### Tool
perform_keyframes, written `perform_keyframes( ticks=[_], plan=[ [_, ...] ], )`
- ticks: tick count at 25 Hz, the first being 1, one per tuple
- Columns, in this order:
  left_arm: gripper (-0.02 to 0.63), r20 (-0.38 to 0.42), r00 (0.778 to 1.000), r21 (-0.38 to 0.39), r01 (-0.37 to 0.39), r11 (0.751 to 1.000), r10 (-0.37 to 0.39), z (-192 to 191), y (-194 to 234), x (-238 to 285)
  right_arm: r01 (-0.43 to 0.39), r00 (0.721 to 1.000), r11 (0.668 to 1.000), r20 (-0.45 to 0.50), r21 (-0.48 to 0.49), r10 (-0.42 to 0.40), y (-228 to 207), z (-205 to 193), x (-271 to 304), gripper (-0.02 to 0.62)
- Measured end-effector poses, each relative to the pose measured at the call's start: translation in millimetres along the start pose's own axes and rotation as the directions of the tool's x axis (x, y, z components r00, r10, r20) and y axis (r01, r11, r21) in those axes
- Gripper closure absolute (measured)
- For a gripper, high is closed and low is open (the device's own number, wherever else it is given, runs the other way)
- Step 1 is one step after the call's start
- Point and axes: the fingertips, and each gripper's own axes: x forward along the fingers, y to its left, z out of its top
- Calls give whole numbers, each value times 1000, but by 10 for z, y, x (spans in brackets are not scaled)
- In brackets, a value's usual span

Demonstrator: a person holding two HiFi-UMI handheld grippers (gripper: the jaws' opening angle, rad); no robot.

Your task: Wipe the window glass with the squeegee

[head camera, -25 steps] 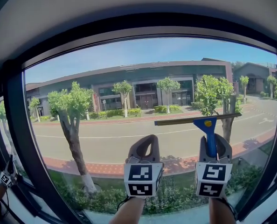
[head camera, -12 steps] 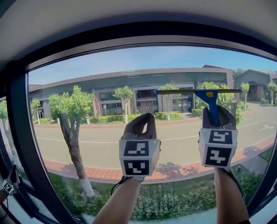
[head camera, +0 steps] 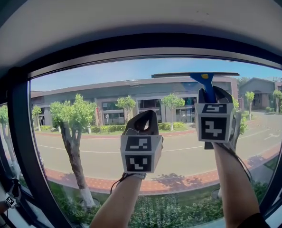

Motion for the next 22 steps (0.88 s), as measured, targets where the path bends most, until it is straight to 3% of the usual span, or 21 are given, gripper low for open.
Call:
perform_keyframes(
  ticks=[8,13,22],
  plan=[
    [606,41,999,8,-8,1000,7,268,72,150,16,1000,1000,11,8,-16,-22,291,309,454],
    [606,42,999,9,2,1000,-3,247,54,147,19,1000,1000,0,16,-19,3,425,482,454],
    [604,33,999,18,-7,1000,6,252,79,146,13,999,1000,-43,26,-12,-18,405,618,454]
  ],
)
